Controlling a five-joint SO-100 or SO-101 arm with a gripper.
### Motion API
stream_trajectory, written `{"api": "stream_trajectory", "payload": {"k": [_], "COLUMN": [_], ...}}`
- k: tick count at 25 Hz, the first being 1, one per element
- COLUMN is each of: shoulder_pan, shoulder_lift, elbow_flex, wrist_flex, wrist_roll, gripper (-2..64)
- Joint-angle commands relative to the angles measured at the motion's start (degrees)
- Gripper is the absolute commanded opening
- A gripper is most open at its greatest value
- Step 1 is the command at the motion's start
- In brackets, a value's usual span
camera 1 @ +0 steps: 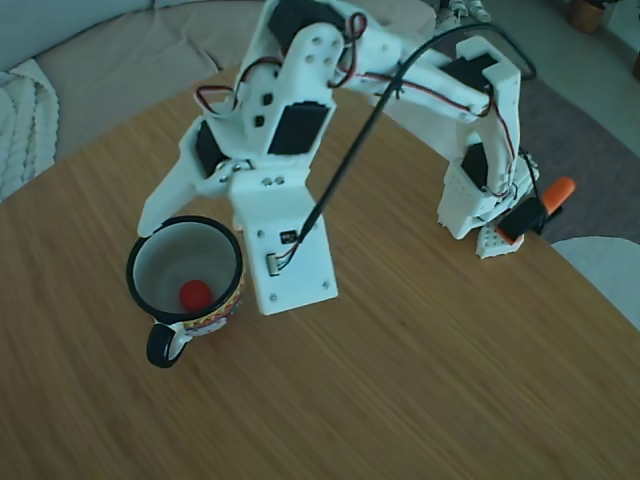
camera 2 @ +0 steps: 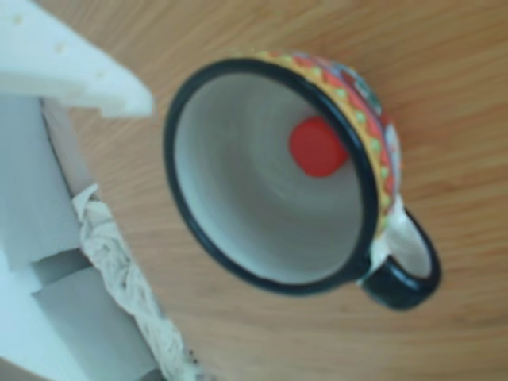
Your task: Grasp a red cap and put it in the cup.
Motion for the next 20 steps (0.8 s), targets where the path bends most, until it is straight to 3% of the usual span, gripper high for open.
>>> {"api": "stream_trajectory", "payload": {"k": [1,5,7,10,16,20], "shoulder_pan": [-1.9,-4.8,-6.1,-6.9,-7.1,-7.4], "shoulder_lift": [9.5,14.9,17.9,23.6,34.0,39.3], "elbow_flex": [-2.8,-1.7,1.7,7.1,17.0,24.0], "wrist_flex": [2.5,5.5,5.3,3.3,-2.3,-4.0], "wrist_roll": [0.3,0.4,0.4,0.4,0.4,0.4], "gripper": [47.8,47.6,44.4,32.3,0.3,-0.1]}}
